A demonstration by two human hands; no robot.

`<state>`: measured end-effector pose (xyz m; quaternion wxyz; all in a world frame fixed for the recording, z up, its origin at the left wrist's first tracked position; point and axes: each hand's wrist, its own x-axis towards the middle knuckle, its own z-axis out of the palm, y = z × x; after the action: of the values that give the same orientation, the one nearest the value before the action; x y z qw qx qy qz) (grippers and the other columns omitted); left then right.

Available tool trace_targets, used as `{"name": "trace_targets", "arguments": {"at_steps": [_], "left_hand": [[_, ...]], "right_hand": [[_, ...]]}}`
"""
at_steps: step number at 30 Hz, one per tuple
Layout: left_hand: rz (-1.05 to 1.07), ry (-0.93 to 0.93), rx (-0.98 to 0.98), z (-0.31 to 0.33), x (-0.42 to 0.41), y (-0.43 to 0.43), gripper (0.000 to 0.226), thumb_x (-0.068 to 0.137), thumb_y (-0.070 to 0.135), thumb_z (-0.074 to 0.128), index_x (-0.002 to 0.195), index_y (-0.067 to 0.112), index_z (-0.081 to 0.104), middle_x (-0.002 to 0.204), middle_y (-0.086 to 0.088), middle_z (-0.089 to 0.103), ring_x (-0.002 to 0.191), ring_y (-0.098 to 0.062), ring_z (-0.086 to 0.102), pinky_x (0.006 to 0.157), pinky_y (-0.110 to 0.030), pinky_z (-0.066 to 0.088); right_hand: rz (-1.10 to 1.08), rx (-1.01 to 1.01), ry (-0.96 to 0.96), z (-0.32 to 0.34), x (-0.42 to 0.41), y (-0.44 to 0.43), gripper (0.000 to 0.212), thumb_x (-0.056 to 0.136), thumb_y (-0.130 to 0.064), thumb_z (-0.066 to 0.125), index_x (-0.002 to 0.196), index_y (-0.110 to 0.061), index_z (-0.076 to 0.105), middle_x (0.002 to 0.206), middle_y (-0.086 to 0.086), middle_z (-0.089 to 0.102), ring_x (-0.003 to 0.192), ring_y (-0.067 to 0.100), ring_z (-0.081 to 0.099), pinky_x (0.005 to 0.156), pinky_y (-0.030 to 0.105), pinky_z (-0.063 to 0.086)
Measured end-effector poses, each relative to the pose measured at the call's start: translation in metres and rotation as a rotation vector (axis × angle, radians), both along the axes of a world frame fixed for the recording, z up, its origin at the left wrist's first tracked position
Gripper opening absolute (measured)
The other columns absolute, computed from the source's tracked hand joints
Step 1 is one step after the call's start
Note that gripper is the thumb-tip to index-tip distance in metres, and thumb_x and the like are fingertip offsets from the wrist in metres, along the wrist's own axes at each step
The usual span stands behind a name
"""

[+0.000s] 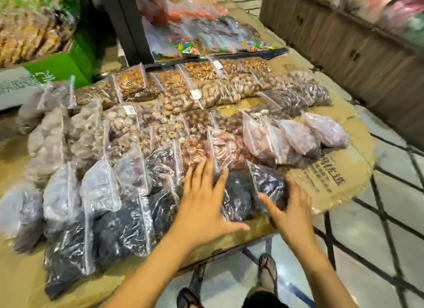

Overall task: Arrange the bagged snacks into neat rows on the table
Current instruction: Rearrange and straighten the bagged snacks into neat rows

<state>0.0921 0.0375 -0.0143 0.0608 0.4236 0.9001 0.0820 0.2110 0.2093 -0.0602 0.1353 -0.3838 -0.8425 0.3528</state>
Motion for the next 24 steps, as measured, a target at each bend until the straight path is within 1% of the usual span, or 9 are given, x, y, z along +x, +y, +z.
{"name": "trace_targets", "arguments": {"at_steps": [2, 4, 8, 10, 12, 14, 18, 21, 24], "left_hand": [[-0.064, -0.003, -0.035, 0.0, 0.001, 0.009, 0.13, 0.056, 0.095, 0.036, 0.151, 0.02, -0.01, 0.157, -0.008, -0.021, 0.143, -0.027, -0.023, 0.116, -0.049, -0.01], [-0.081, -0.052, -0.068, -0.006, 0.001, 0.016, 0.131, 0.056, 0.094, 0.039, 0.151, 0.017, -0.01, 0.16, -0.004, -0.01, 0.146, -0.028, -0.009, 0.118, -0.05, -0.003], [-0.104, -0.073, -0.033, -0.011, -0.008, 0.015, 0.118, 0.062, 0.082, 0.051, 0.151, 0.019, 0.006, 0.158, -0.001, 0.01, 0.144, -0.024, 0.01, 0.117, -0.043, 0.009], [-0.157, -0.099, -0.022, -0.01, -0.017, 0.011, 0.111, 0.065, 0.075, 0.057, 0.15, 0.021, 0.012, 0.157, 0.0, 0.015, 0.142, -0.022, 0.013, 0.116, -0.041, 0.012], [-0.214, -0.148, -0.014, -0.005, -0.028, 0.01, 0.106, 0.066, 0.069, 0.062, 0.149, 0.023, 0.016, 0.155, 0.002, 0.019, 0.141, -0.019, 0.015, 0.114, -0.039, 0.016], [-0.259, -0.21, -0.012, -0.002, -0.038, 0.01, 0.103, 0.066, 0.063, 0.067, 0.149, 0.023, 0.019, 0.153, 0.003, 0.021, 0.14, -0.017, 0.016, 0.113, -0.036, 0.019], [-0.247, -0.334, 0.0, 0.001, -0.042, 0.01, 0.105, 0.066, 0.059, 0.07, 0.149, 0.028, 0.014, 0.155, 0.01, 0.013, 0.141, -0.01, 0.009, 0.115, -0.034, 0.009], [-0.193, -0.285, -0.025, -0.003, -0.032, 0.004, 0.117, 0.061, 0.079, 0.059, 0.151, 0.031, 0.001, 0.157, 0.013, 0.0, 0.144, -0.011, -0.001, 0.118, -0.039, -0.001], [-0.13, -0.191, -0.01, -0.002, -0.02, -0.015, 0.12, 0.058, 0.089, 0.043, 0.148, 0.034, -0.015, 0.157, 0.008, -0.02, 0.144, -0.014, -0.016, 0.113, -0.038, -0.013]], "right_hand": [[-0.164, -0.214, 0.055, -0.013, 0.006, 0.003, 0.104, 0.062, -0.081, 0.057, 0.143, -0.021, 0.031, 0.148, 0.007, 0.034, 0.138, 0.026, 0.029, 0.112, 0.048, 0.028], [-0.239, -0.321, 0.084, -0.022, 0.007, 0.009, 0.109, 0.057, -0.087, 0.055, 0.143, -0.024, 0.03, 0.149, 0.005, 0.035, 0.138, 0.026, 0.032, 0.111, 0.049, 0.03], [-0.15, -0.34, 0.069, -0.019, -0.004, 0.006, 0.09, 0.078, -0.067, 0.046, 0.148, -0.017, 0.019, 0.156, 0.004, 0.018, 0.144, 0.021, 0.015, 0.115, 0.035, 0.013], [-0.109, -0.327, 0.103, -0.018, -0.01, 0.01, 0.085, 0.082, -0.065, 0.047, 0.147, -0.016, 0.022, 0.155, 0.008, 0.021, 0.143, 0.023, 0.017, 0.114, 0.036, 0.015], [-0.087, -0.343, 0.125, -0.017, -0.016, 0.018, 0.096, 0.073, -0.075, 0.045, 0.145, -0.013, 0.027, 0.152, 0.01, 0.029, 0.139, 0.025, 0.025, 0.113, 0.038, 0.021], [-0.083, -0.365, 0.118, -0.017, -0.021, 0.024, 0.095, 0.074, -0.075, 0.048, 0.143, -0.013, 0.029, 0.149, 0.011, 0.033, 0.137, 0.025, 0.029, 0.11, 0.036, 0.024], [-0.133, -0.321, 0.184, -0.03, -0.024, 0.024, 0.095, 0.066, -0.083, 0.042, 0.139, -0.023, 0.033, 0.143, 0.01, 0.04, 0.133, 0.029, 0.033, 0.109, 0.053, 0.029], [-0.178, -0.317, 0.198, -0.028, -0.025, 0.017, 0.097, 0.066, -0.079, 0.039, 0.143, -0.022, 0.027, 0.149, 0.011, 0.032, 0.138, 0.028, 0.023, 0.113, 0.05, 0.022], [-0.227, -0.292, 0.195, -0.018, -0.02, 0.005, 0.098, 0.068, -0.076, 0.04, 0.145, -0.017, 0.024, 0.15, 0.014, 0.029, 0.14, 0.026, 0.018, 0.111, 0.044, 0.019]]}}
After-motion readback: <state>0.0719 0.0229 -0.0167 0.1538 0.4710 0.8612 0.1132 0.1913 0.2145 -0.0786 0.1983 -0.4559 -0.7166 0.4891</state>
